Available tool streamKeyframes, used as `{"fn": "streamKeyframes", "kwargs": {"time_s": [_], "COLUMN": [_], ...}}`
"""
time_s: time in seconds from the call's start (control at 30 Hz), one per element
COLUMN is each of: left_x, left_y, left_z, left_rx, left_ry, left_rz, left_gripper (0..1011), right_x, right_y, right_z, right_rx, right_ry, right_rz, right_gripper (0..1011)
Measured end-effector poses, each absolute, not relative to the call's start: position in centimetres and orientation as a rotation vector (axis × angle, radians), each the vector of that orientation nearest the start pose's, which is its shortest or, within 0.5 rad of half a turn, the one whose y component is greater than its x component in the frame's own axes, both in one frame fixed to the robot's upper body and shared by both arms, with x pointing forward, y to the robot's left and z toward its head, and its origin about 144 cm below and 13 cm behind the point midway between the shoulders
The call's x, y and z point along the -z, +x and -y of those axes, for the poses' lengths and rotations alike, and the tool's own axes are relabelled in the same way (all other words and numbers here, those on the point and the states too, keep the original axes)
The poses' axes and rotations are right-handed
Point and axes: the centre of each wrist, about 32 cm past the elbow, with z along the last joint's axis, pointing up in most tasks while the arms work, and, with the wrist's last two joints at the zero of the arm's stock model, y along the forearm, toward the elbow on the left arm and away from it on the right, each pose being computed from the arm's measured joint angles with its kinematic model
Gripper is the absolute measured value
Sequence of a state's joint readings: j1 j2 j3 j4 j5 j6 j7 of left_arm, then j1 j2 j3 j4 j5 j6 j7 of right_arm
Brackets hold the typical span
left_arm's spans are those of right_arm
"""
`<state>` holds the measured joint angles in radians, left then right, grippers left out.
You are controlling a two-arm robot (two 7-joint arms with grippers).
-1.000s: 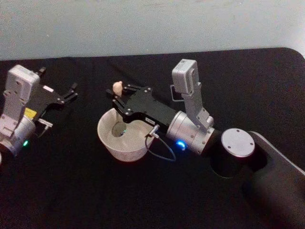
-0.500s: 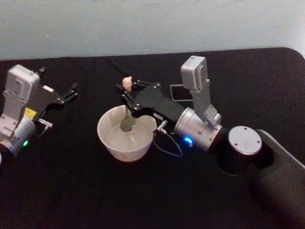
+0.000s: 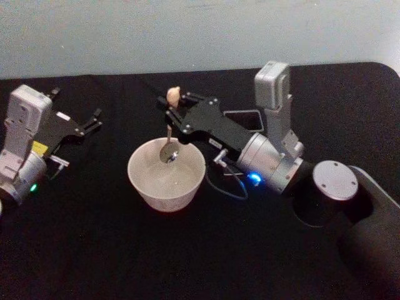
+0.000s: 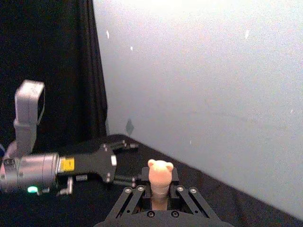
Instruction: Pick up the stirring spoon with one hand, stir inside the cup, then place it back in its original position.
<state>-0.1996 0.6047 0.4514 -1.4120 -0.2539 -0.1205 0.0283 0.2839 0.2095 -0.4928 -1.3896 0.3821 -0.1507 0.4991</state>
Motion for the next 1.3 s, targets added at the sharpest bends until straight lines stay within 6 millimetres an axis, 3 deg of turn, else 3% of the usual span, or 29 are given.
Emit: {"fn": "streamKeyframes", "kwargs": {"time_s": [0.43,0.77,1.03,1.3], "left_x": [-114.0,-114.0,-114.0,-114.0], "left_y": [48.9,48.9,48.9,48.9], "left_z": [-31.0,-31.0,-31.0,-31.0], "left_rx": [-1.248,-1.248,-1.248,-1.248], "left_ry": [0.304,0.304,0.304,0.304], "left_rz": [0.285,0.285,0.285,0.285], "left_gripper": [1001,1001,1001,1001], "right_x": [-120.2,-123.5,-124.0,-122.8], "right_y": [50.2,49.5,48.9,48.7], "right_z": [17.3,20.4,22.7,23.7], "right_rx": [0.685,0.763,0.822,0.853], "right_ry": [0.238,0.239,0.214,0.163], "right_rz": [0.115,0.175,0.188,0.168], "right_gripper": [217,216,216,216]}}
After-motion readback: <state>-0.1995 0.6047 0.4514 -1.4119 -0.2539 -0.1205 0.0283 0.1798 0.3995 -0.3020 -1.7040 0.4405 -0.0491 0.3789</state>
